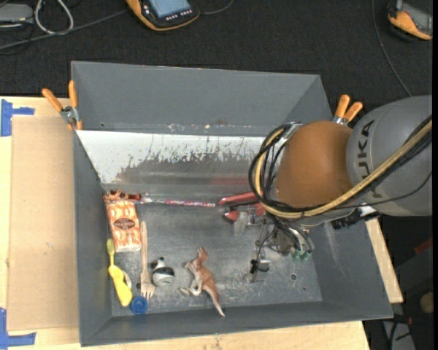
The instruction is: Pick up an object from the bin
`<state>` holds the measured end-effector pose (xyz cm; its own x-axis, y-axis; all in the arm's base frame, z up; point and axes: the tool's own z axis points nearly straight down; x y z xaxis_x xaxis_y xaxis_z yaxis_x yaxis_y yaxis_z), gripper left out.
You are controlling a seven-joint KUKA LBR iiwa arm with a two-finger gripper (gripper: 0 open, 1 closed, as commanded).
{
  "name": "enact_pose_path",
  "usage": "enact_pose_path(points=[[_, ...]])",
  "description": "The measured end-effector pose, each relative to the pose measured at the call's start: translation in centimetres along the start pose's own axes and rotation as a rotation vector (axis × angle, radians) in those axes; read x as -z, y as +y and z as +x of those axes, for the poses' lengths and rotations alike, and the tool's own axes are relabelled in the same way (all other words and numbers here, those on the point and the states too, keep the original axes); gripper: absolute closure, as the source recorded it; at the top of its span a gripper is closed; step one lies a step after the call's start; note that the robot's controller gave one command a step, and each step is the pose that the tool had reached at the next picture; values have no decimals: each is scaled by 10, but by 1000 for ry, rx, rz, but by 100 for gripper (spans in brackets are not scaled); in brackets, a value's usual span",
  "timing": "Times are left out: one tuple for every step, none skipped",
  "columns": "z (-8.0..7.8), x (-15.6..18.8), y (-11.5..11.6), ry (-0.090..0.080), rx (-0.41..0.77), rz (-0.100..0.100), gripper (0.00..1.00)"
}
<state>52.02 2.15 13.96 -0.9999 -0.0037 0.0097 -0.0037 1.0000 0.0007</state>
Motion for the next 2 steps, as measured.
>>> enact_pose_path(points=[[-2,4,0,-8,-1,0,0],[-61,-2,-28,-7,-62,-2,0]])
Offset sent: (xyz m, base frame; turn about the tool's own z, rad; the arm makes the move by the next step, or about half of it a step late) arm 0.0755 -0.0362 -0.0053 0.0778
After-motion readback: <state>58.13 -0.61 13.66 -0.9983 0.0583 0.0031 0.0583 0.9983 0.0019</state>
